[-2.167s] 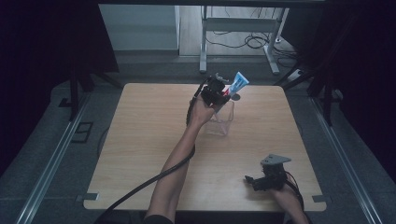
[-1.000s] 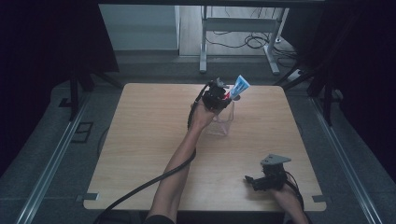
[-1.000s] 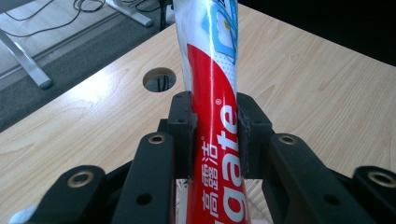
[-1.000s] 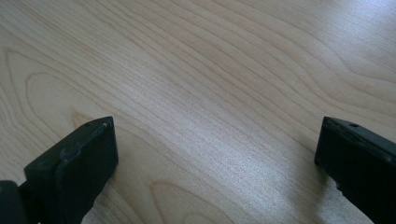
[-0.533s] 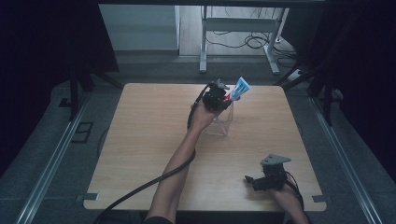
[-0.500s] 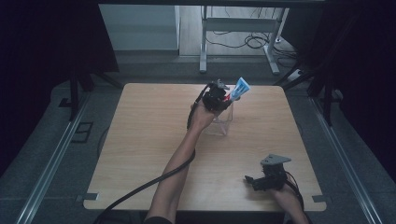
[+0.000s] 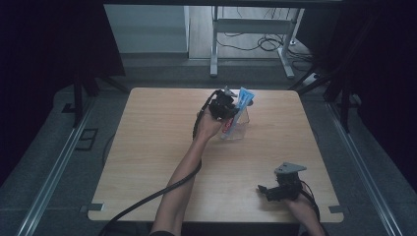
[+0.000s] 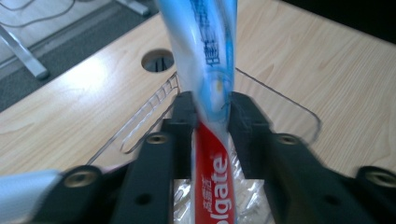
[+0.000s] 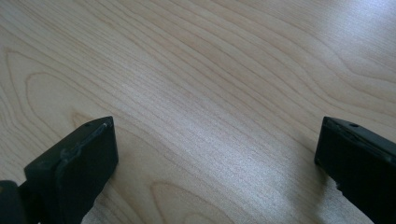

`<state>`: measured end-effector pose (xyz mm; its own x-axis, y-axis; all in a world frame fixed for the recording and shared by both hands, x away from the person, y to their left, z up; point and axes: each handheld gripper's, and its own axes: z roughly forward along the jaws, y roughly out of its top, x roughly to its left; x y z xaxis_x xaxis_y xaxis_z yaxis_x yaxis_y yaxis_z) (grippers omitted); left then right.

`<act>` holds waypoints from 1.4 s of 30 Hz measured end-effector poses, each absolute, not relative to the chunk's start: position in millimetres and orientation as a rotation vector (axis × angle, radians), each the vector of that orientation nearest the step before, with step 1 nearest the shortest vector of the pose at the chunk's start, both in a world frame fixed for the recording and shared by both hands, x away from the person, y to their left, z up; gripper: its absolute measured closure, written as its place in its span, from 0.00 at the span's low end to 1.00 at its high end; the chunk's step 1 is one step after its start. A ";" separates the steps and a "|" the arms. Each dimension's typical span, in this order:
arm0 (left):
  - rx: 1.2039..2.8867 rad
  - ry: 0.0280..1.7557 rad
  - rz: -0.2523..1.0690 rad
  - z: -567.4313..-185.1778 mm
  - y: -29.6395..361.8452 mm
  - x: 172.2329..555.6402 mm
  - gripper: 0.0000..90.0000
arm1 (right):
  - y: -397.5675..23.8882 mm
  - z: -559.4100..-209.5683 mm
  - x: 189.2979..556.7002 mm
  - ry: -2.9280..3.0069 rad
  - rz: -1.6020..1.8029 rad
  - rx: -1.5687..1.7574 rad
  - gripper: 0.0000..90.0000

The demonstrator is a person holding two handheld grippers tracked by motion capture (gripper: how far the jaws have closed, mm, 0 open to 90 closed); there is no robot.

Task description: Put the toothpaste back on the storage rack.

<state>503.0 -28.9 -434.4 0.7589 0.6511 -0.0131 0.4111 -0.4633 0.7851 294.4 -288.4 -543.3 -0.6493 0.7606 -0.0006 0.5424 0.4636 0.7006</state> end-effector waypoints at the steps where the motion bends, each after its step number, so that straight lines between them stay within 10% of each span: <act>1: 2.112 0.797 0.361 -432.3 -27.9 502.7 0.81 | -288.4 -543.3 294.5 2.403 0.981 1.106 0.00; 42: 2.101 0.800 0.328 -422.0 -15.8 475.7 0.42 | -288.4 -543.4 294.5 2.404 0.982 1.106 0.00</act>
<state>475.7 -15.8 -422.0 0.7616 0.6462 -0.0492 0.4253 -0.4411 0.7903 294.5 -288.4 -543.4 -0.6498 0.7601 -0.0018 0.5416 0.4647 0.7006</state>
